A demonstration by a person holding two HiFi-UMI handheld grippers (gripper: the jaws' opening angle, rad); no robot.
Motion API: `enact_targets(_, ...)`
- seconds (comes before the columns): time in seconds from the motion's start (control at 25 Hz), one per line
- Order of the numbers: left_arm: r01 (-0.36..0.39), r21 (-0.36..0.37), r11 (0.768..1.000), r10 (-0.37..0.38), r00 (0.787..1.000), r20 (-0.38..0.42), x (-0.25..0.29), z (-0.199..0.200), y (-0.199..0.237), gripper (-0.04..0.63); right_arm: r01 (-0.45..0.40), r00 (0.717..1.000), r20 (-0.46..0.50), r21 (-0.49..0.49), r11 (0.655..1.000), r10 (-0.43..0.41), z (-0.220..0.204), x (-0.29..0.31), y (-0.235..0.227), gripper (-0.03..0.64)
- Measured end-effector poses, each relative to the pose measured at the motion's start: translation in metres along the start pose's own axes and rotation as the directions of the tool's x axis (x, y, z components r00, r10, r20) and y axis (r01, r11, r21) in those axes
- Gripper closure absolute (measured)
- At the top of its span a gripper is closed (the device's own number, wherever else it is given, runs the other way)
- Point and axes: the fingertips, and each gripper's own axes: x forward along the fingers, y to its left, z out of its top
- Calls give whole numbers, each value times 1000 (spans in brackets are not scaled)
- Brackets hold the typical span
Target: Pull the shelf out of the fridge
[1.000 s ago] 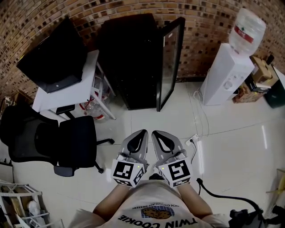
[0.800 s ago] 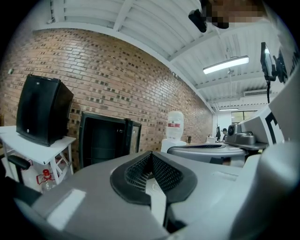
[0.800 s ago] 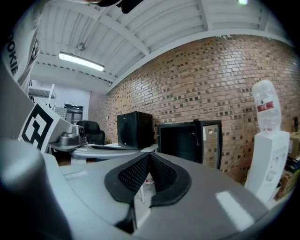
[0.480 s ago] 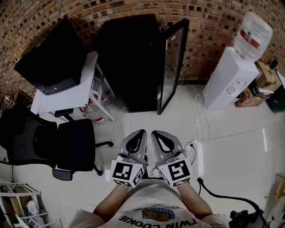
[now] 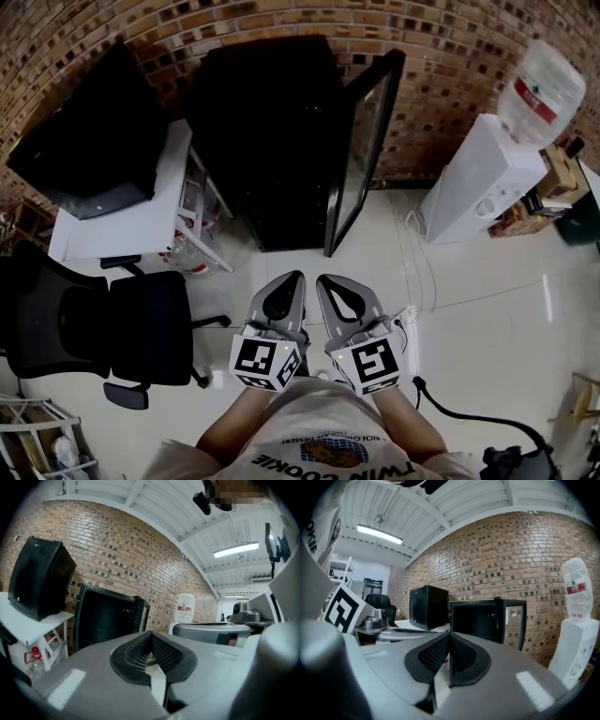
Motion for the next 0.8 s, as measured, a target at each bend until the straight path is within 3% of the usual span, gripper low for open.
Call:
enact_targets(0.32, 33, -70, 997, -33, 999, 9, 73, 16, 68, 595, 28, 999, -18, -13, 1000, -28, 24, 85, -34, 612)
enact_targets(0.44, 64, -129, 990, -61, 998, 25, 100, 23, 90, 595, 36, 999, -21, -20, 999, -36, 29, 115, -46, 612)
enact_targets(0.52, 117, -207, 971, -108, 993, 54, 115, 25, 102, 595, 34, 999, -27, -20, 999, -35, 33, 132, -51, 612)
enact_targets(0.64, 192, -336, 922, -161, 980, 118, 136, 21, 125, 595, 34, 999, -28, -29, 999, -35, 37, 157, -60, 612)
enact_targets(0.8, 209, -453, 867, -153, 976, 157, 161, 12, 154, 536, 43, 998, -37, -49, 998, -44, 39, 178, -71, 612)
